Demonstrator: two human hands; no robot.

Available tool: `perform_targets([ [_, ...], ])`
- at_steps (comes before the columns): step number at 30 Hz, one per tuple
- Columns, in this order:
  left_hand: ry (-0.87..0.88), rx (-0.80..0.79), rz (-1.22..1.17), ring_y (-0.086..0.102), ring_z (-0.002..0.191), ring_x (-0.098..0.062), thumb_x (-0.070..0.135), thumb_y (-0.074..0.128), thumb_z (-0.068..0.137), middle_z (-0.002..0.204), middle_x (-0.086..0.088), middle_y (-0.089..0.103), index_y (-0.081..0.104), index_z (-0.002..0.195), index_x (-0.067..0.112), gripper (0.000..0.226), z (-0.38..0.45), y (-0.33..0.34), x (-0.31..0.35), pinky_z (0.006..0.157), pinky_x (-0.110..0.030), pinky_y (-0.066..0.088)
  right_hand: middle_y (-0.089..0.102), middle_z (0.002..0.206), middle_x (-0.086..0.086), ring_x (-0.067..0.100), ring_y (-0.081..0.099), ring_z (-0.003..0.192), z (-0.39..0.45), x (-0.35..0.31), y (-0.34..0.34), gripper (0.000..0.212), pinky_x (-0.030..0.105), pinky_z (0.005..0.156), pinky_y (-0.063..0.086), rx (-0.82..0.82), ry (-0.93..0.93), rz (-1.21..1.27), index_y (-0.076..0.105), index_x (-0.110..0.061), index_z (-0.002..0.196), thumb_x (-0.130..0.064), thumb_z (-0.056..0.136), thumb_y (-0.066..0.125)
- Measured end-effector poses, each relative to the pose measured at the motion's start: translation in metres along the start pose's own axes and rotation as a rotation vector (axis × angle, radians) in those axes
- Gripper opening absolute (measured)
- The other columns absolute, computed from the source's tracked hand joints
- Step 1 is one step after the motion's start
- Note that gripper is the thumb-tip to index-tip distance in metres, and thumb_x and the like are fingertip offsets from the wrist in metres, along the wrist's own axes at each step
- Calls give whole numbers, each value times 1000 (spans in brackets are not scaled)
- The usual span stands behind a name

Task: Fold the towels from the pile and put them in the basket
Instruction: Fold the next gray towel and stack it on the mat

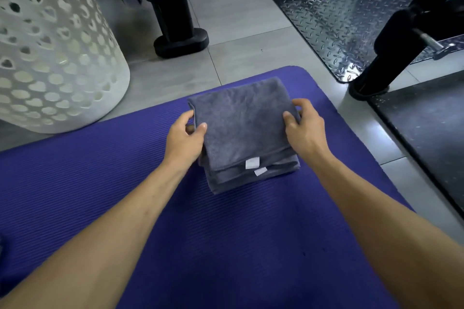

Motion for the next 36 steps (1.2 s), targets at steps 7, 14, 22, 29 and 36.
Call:
perform_targets([
  [7, -289, -184, 90, 57, 83, -4, 40, 72, 88, 102, 10, 59, 49, 114, 24, 38, -23, 11, -36, 67, -20, 42, 56, 96, -5, 8, 54, 77, -13, 52, 4, 38, 24, 59, 43, -225, 213, -220, 51, -15, 113, -43, 91, 64],
  [14, -312, 27, -1, 62, 82, -7, 42, 68, 90, 100, 5, 65, 56, 104, 21, 28, -36, 16, -47, 61, -20, 44, 62, 88, 1, 17, 60, 74, -32, 62, 0, 37, 31, 57, 48, -148, 202, -296, 55, -13, 95, -50, 93, 58],
  [22, -341, -26, 64, 62, 66, -17, 49, 67, 88, 77, 1, 65, 59, 77, 14, 38, -63, 8, -49, 61, -32, 55, 54, 94, 9, 21, 46, 75, -51, 34, 1, 17, 35, 63, 41, 74, -228, -707, 51, -7, 95, -20, 92, 62],
  [29, -364, -114, 37, 62, 67, -13, 30, 66, 94, 87, -4, 71, 69, 88, 17, 15, -107, -29, -42, 63, -29, 53, 57, 95, 2, 22, 56, 80, -87, 2, 28, 7, 33, 62, 45, -194, -269, -399, 59, -9, 94, -10, 88, 62],
  [36, -290, -181, 124, 68, 70, -7, 16, 67, 92, 85, 4, 75, 70, 94, 24, 10, -175, -148, -20, 67, -24, 50, 61, 80, -9, 11, 61, 76, -166, -80, 78, 6, 22, 68, 54, -622, -263, -233, 65, -13, 97, -14, 91, 66],
])
Point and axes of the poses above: each hand's wrist, its own z-axis towards the middle knuckle, its own y-axis out of the palm, x = y × z, the point moved 4 cm from there along z, towards the middle knuckle
